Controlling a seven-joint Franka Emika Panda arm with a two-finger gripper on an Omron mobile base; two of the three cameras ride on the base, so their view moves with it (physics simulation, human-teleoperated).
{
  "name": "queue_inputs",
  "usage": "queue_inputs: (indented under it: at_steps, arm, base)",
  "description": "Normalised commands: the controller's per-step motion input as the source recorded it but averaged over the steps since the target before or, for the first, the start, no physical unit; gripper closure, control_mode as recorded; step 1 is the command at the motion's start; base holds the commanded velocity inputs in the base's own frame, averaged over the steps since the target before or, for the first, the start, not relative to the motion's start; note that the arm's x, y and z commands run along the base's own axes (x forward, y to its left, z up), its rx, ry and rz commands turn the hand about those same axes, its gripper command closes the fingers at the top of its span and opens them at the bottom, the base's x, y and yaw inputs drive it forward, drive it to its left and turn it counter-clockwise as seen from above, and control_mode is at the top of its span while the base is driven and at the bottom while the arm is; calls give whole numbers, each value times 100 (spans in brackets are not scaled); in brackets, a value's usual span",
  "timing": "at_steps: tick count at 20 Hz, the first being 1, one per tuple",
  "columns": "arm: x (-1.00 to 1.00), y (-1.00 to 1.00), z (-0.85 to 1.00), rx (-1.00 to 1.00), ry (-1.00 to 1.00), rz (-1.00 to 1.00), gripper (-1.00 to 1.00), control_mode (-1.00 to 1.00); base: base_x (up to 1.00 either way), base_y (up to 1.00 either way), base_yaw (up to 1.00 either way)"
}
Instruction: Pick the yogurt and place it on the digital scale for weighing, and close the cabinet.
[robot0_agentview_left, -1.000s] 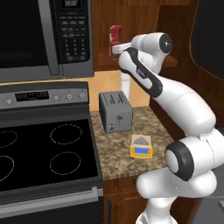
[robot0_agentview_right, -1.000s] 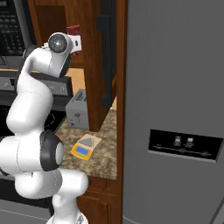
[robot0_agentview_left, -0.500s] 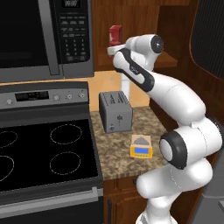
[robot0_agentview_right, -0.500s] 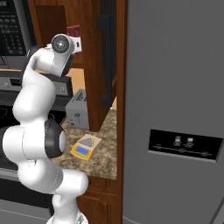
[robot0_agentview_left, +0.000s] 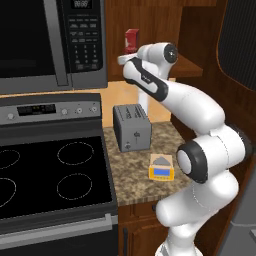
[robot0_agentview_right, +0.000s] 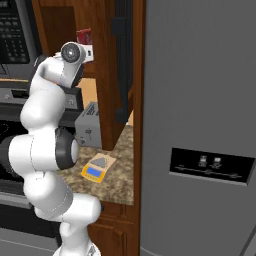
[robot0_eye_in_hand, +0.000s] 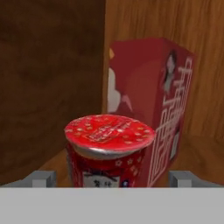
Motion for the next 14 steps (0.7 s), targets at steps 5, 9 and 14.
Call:
queue_inputs:
  at_steps: [5,9,14]
  arm:
    - [30,18,-15,0,0,0,100,-100]
    - [7,5,-4,0,0,0,100,-100]
    - [0,0,0,0,0,0,100,-100]
  base:
    - [0,0,0]
    - [0,0,0]
    - [0,0,0]
